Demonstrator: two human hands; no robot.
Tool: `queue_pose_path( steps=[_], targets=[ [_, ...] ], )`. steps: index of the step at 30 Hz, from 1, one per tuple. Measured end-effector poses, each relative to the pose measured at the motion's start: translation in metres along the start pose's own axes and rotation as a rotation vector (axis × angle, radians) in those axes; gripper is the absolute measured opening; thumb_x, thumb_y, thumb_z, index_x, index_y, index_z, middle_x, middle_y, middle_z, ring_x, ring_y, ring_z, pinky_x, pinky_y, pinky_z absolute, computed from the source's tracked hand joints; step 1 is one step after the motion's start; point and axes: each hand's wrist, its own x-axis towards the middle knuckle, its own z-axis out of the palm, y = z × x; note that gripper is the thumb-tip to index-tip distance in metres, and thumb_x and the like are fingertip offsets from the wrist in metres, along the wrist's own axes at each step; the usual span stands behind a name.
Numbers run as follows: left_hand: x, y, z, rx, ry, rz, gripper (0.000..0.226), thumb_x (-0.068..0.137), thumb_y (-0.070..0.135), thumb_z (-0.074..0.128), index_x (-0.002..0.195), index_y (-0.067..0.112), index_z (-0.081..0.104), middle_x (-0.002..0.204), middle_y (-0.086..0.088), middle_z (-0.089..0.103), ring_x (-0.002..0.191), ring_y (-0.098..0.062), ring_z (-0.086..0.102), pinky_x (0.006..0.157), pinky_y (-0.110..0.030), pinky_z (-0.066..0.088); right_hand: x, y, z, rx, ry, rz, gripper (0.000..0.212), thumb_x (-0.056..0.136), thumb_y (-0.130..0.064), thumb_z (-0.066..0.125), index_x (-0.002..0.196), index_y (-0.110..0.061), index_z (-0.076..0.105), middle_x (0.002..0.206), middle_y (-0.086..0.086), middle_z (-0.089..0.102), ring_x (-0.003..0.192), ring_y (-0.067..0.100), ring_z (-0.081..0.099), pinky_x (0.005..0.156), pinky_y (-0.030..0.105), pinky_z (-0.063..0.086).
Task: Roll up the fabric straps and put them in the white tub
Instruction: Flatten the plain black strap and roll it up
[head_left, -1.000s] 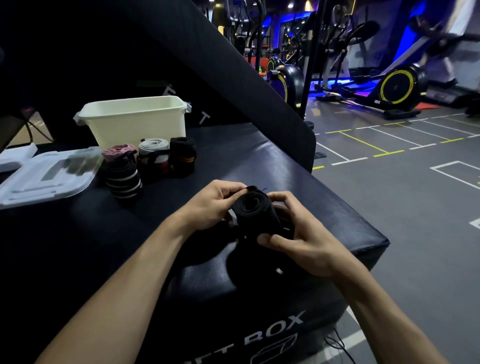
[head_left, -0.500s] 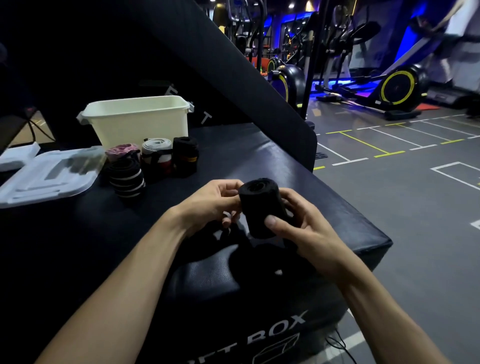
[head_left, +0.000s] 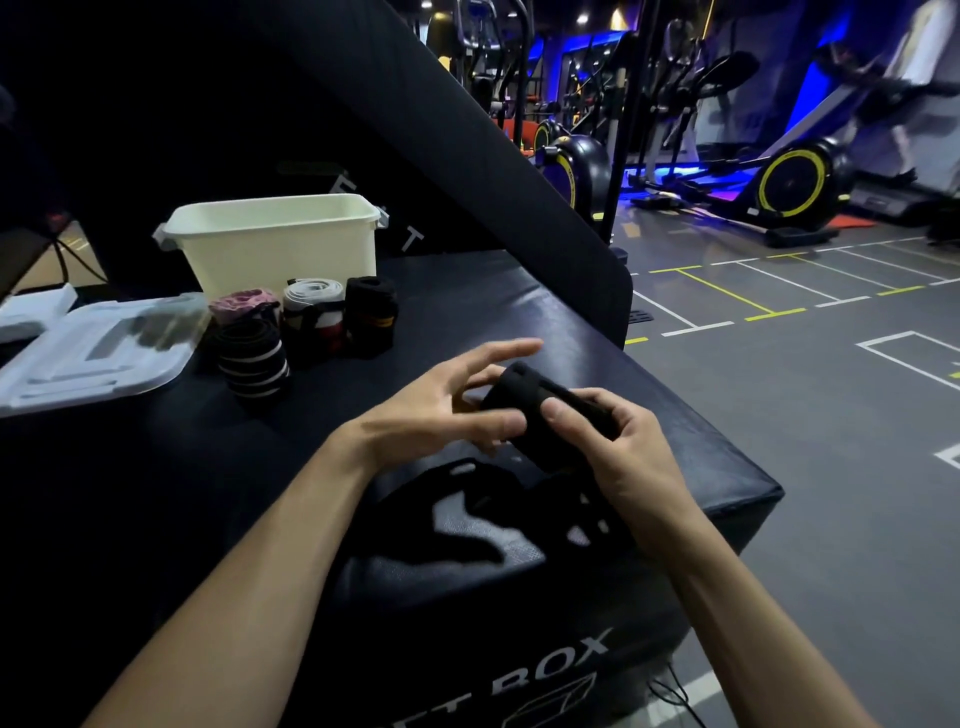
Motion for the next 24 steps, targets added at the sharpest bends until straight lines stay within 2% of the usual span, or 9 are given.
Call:
queue_pose_path(
  steps=[2,4,7,10,14,16,19,21,24],
  targets=[
    [0.001,-0.001,0.002,0.048,0.031,0.024,0.060,0.088,0.006,0.078,0.142,0.024,0.056,0.122,-0.008,0.066,0.107,-0.019,0.069,0.082,-0.042,0.061,0.000,0.001,0.001,-0.050,-0.007,-0.042,0.037,0.081,-0.040,0.075,0.105,-0.013,0.074,0.092,0.007,0.078,0.083,0.015,0.074,0.072,0.031,0.059],
    [0.002,-0.001,0.001,0.040,0.097,0.052,0.057,0.084,0.007,0.082,0.135,0.022,0.061,0.117,-0.011,0.066,0.100,-0.020,0.069,0.078,-0.039,0.061,0.001,0.000,0.000,-0.009,0.032,-0.059,0.036,0.083,-0.038,0.072,0.106,-0.011,0.073,0.095,0.008,0.077,0.085,0.016,0.073,0.067,0.029,0.060],
    [0.001,0.001,-0.003,0.013,0.203,0.082,0.055,0.079,0.013,0.084,0.130,0.022,0.064,0.110,-0.008,0.066,0.091,-0.018,0.068,0.073,-0.034,0.059,0.004,-0.002,-0.005,0.137,0.095,-0.041,0.031,0.085,-0.032,0.070,0.099,-0.005,0.072,0.094,0.014,0.076,0.091,0.025,0.075,0.069,0.035,0.062],
    [0.001,0.001,-0.004,0.047,0.268,0.108,0.055,0.075,0.017,0.087,0.126,0.024,0.066,0.106,-0.001,0.069,0.090,-0.012,0.069,0.075,-0.028,0.057,0.004,-0.002,-0.010,0.166,0.132,-0.034,0.027,0.085,-0.025,0.072,0.090,0.001,0.069,0.084,0.017,0.074,0.087,0.032,0.076,0.069,0.038,0.063],
    [0.003,-0.003,-0.005,0.138,0.343,0.108,0.056,0.068,0.023,0.092,0.118,0.027,0.069,0.103,-0.004,0.072,0.090,-0.013,0.069,0.082,-0.027,0.057,0.007,-0.005,-0.010,0.220,0.196,-0.032,0.026,0.083,-0.034,0.070,0.080,-0.008,0.070,0.082,0.007,0.074,0.082,0.017,0.072,0.074,0.032,0.060],
    [0.003,-0.004,-0.003,0.180,0.333,0.094,0.056,0.066,0.021,0.096,0.115,0.027,0.070,0.103,-0.006,0.072,0.088,-0.011,0.069,0.076,-0.022,0.056,0.008,-0.009,-0.009,0.286,0.190,-0.039,0.023,0.080,-0.040,0.071,0.073,-0.018,0.072,0.083,0.003,0.075,0.083,0.012,0.072,0.076,0.027,0.058],
    [0.003,-0.004,-0.001,0.194,0.333,0.080,0.052,0.066,0.021,0.096,0.112,0.026,0.071,0.102,-0.008,0.071,0.084,-0.010,0.069,0.071,-0.017,0.052,0.008,-0.014,-0.008,0.394,0.152,-0.061,0.018,0.073,-0.039,0.075,0.071,-0.022,0.073,0.082,0.001,0.072,0.081,0.011,0.069,0.076,0.027,0.057],
    [0.003,-0.005,-0.003,0.202,0.348,0.082,0.053,0.064,0.028,0.097,0.111,0.029,0.072,0.101,-0.010,0.071,0.083,-0.014,0.069,0.071,-0.020,0.053,0.007,-0.016,-0.007,0.446,0.133,-0.080,0.014,0.070,-0.034,0.078,0.073,-0.022,0.072,0.081,-0.001,0.069,0.080,0.011,0.067,0.079,0.029,0.057],
    [0.004,-0.007,-0.003,0.220,0.365,0.067,0.057,0.060,0.041,0.094,0.112,0.030,0.072,0.100,-0.012,0.070,0.079,-0.020,0.069,0.071,-0.035,0.061,0.007,-0.019,-0.006,0.488,0.127,-0.122,0.013,0.070,-0.031,0.080,0.074,-0.023,0.071,0.079,-0.001,0.067,0.078,0.013,0.065,0.082,0.031,0.054]
  ],
)
